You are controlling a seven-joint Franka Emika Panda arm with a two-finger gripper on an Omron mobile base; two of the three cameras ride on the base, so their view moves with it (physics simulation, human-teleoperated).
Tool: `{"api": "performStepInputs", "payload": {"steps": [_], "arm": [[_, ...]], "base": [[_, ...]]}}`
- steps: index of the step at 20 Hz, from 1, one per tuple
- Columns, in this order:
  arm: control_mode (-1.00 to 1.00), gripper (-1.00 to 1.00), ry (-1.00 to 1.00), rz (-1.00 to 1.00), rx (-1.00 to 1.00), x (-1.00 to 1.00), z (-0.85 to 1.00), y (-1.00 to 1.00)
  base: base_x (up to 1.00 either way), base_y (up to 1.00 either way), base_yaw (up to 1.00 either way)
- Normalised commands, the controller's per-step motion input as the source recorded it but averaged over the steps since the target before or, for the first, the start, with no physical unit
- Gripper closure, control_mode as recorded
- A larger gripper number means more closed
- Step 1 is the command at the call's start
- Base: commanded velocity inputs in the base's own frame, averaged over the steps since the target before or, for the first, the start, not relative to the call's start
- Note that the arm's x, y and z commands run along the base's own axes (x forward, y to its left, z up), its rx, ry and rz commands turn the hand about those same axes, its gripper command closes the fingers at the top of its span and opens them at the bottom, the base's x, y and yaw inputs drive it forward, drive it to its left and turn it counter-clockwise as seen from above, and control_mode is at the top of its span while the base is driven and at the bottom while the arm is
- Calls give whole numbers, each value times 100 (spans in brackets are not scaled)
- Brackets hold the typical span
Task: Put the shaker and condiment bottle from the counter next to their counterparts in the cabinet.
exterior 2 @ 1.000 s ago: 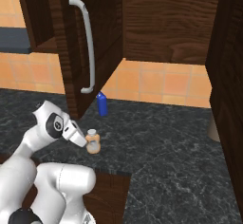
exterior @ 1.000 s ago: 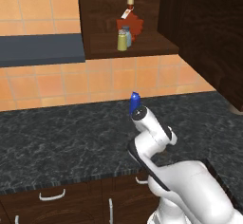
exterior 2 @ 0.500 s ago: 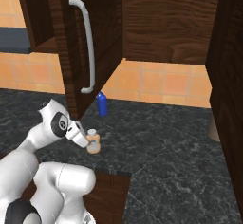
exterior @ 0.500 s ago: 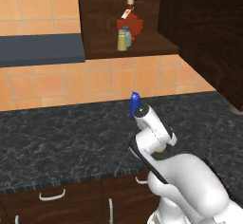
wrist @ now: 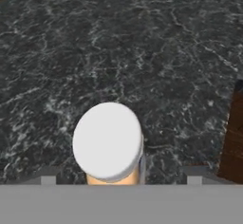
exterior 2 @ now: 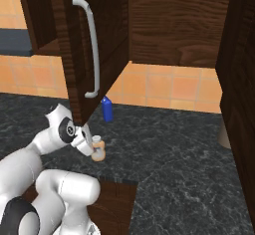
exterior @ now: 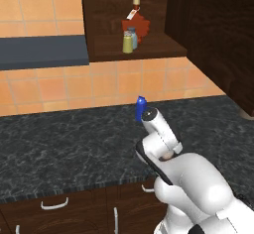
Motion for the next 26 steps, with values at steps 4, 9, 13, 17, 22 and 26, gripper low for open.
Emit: {"api": "performStepInputs", "payload": {"steps": [4,9,13,17,22,26], "arm": [[-100,100,-14,-14,11,8,-53,-29],[-100,100,-15,-10,10,1,-15,-42],[-100,100,-15,-14,2,-84,61,-18],[-100,100,-2,-21,0,-65,67,0],[-100,100,-2,-11,0,-45,47,0],[-100,100,-3,-1,0,-42,80,1]], "base": [[0,0,0],[0,0,0],[0,0,0],[0,0,0],[0,0,0],[0,0,0]]}}
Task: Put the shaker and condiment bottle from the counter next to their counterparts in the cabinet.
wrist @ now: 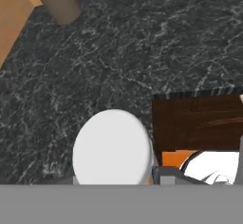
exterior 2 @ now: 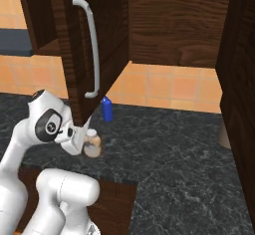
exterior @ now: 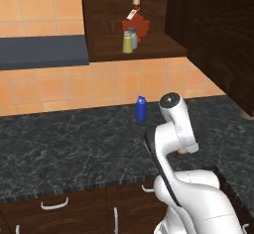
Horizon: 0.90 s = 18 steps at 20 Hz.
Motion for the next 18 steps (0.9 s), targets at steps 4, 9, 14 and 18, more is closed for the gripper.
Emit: {"api": "performStepInputs", "payload": {"steps": [4,9,14,18], "arm": [[-100,100,0,10,5,-2,100,16],[-100,100,0,19,9,3,100,32],[-100,100,-10,6,1,0,97,15],[-100,100,-10,1,0,0,81,0]], "base": [[0,0,0],[0,0,0],[0,0,0],[0,0,0]]}}
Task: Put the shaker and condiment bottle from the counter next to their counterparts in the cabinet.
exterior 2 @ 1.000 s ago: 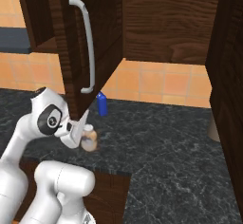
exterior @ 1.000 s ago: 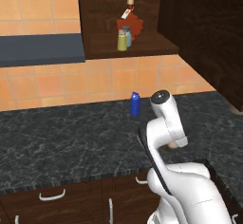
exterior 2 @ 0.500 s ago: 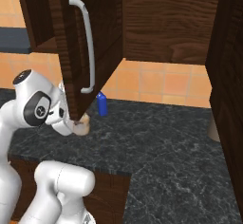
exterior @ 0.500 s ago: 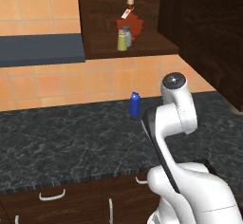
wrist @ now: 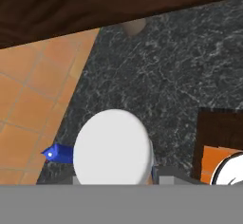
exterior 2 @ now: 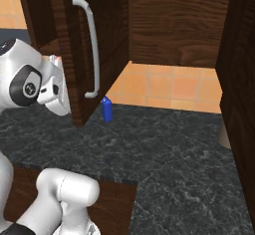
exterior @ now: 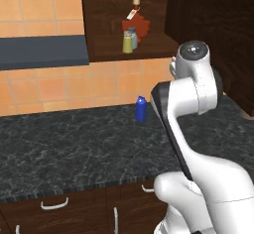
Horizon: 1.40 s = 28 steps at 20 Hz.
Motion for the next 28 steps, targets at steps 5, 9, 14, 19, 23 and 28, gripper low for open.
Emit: {"api": "performStepInputs", "payload": {"steps": [5,9,14,19,23,28], "arm": [[-100,100,-1,5,-6,-1,15,21],[-100,100,-2,6,-1,1,51,0],[-100,100,0,7,-6,4,39,0],[-100,100,0,4,-8,3,17,6],[-100,100,0,4,-10,22,30,12],[-100,100,0,2,-2,34,51,0]], "base": [[0,0,0],[0,0,0],[0,0,0],[0,0,0],[0,0,0],[0,0,0]]}}
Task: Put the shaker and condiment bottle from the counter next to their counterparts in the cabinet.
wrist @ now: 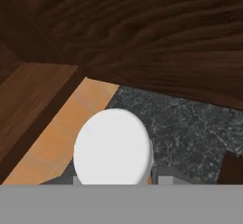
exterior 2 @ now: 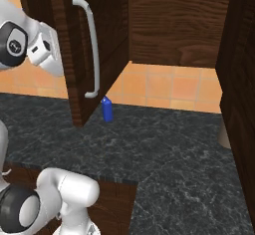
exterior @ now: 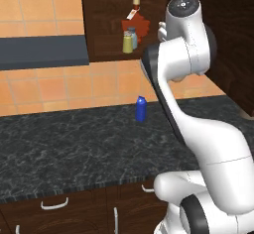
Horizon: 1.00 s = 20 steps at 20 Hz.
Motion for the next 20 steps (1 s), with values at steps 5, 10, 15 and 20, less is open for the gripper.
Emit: {"api": "performStepInputs", "payload": {"steps": [5,10,15,20], "arm": [[-100,100,0,1,0,32,45,0],[-100,100,0,6,0,36,19,0],[-100,100,0,10,-5,45,-7,0],[-100,100,0,2,0,61,0,-1]], "base": [[0,0,0],[0,0,0],[0,0,0],[0,0,0]]}}
